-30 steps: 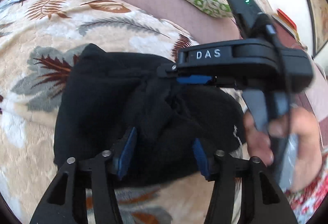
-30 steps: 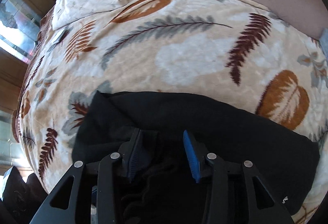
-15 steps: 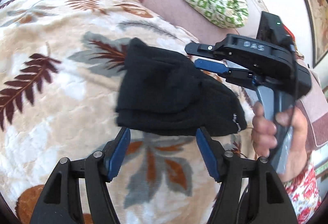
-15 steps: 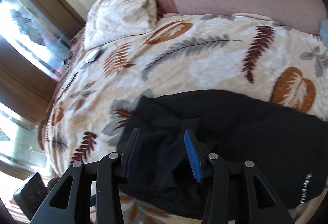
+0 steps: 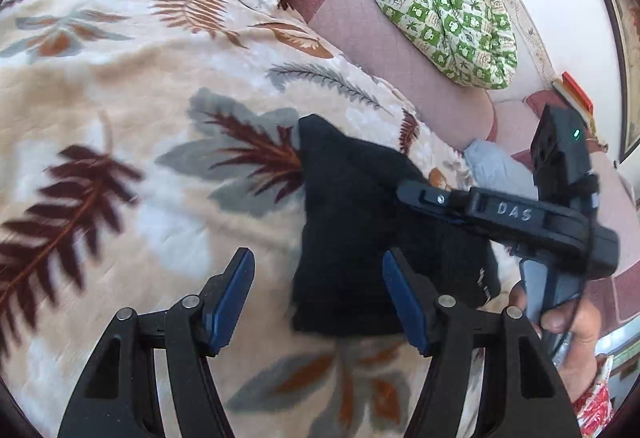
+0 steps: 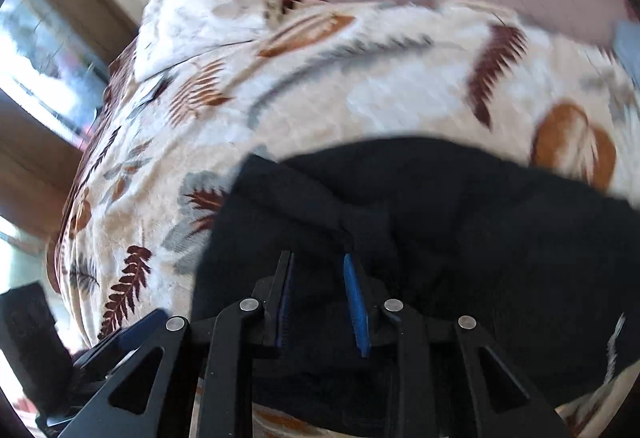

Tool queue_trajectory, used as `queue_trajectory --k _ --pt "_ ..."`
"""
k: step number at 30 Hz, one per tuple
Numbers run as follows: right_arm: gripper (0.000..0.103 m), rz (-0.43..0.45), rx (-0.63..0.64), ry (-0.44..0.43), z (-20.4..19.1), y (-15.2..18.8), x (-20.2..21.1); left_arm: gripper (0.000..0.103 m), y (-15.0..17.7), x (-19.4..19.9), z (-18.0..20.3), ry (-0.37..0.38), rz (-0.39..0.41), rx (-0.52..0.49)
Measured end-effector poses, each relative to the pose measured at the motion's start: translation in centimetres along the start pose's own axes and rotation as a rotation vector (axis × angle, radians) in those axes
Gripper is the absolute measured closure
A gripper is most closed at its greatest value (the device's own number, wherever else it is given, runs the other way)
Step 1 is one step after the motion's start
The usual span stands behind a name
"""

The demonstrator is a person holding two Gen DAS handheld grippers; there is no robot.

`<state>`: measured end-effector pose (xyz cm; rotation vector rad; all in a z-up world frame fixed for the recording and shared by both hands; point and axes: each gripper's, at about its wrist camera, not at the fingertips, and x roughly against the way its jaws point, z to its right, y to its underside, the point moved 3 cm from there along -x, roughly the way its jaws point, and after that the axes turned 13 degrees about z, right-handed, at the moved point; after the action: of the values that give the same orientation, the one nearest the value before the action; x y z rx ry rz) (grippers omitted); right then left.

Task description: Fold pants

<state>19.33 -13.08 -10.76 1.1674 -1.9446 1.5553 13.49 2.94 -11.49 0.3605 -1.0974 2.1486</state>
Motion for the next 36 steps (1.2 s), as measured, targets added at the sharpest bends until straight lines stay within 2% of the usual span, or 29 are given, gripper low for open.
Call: queue_trajectory --k 4,6,7,8,9,10,11,12,14,17,20,24,25,27,28,29,30,32,36 --pt "0.072 -0.061 0.110 -0.005 -2.5 -3.8 -3.1 0.037 0.0 -2.5 -0.4 0.024 -0.035 0.017" --pt "0.067 -0.100 0.148 -0.003 -3.4 -4.8 -5.2 0.040 0.2 -2.7 -0.3 0.044 -0.024 0.004" --pt "0.060 -0.121 0.163 0.004 -3.9 -5.2 -6.3 0.046 0.3 -2.8 -0.2 0.052 -0.025 -0.013" --pt "0.051 -0.136 0.172 0.009 -4.2 -5.3 -7.1 0.069 0.4 -3.2 -0.2 0.062 -0.048 -0.021" --pt "0.050 -0.161 0.184 0.017 -4.6 -5.3 -8.2 0.085 0.7 -3.6 -0.3 0.066 -0.078 -0.018" --pt "0.051 -0.179 0.198 0.030 -4.8 -5.2 -8.9 0.086 0.8 -3.8 -0.5 0.061 -0.083 -0.013" --pt "0.072 -0.201 0.222 0.056 -5.0 -5.0 -9.6 0.087 0.8 -3.7 -0.6 0.066 -0.079 -0.008" --pt "0.083 -0.218 0.261 0.090 -5.4 -4.5 -10.2 0.089 0.8 -3.6 -0.6 0.063 -0.078 -0.007" --pt "0.090 -0.220 0.295 0.118 -5.8 -4.3 -10.9 0.089 0.8 -3.6 -0.5 0.049 -0.075 -0.011" --pt "0.096 -0.186 0.273 0.155 -5.9 -5.4 -11.4 0.090 1.2 -3.2 -0.1 0.028 -0.063 -0.033" --pt "0.096 -0.126 0.237 0.196 -5.8 -7.1 -12.0 0.090 1.6 -2.5 0.4 0.007 -0.048 -0.074" --pt "0.094 -0.038 0.167 0.121 -5.7 -8.7 -9.6 0.088 1.7 -0.8 0.5 -0.002 -0.035 -0.084" --pt "0.092 -0.034 0.164 0.113 -5.5 -8.7 -8.7 0.088 1.7 -0.2 0.5 0.001 -0.030 -0.085" --pt "0.081 -0.013 0.157 0.119 -4.8 -8.3 -6.5 0.088 1.6 0.9 0.7 0.002 -0.010 -0.090" --pt "0.061 0.003 0.139 0.114 -4.0 -7.7 -5.1 0.087 1.5 1.5 0.9 0.000 0.003 -0.098" --pt "0.040 0.021 0.113 0.109 -3.1 -7.0 -3.6 0.081 1.4 2.1 0.9 -0.004 0.017 -0.110" --pt "0.034 0.039 0.091 0.112 -2.1 -6.3 -2.2 0.073 1.3 2.6 1.2 -0.008 0.032 -0.130" --pt "0.033 0.077 0.060 0.135 0.3 -4.3 0.7 0.065 1.1 3.1 1.8 -0.021 0.061 -0.177" --pt "0.034 0.083 0.082 0.224 3.5 0.3 4.0 0.062 1.9 3.7 3.4 -0.037 0.086 -0.268"
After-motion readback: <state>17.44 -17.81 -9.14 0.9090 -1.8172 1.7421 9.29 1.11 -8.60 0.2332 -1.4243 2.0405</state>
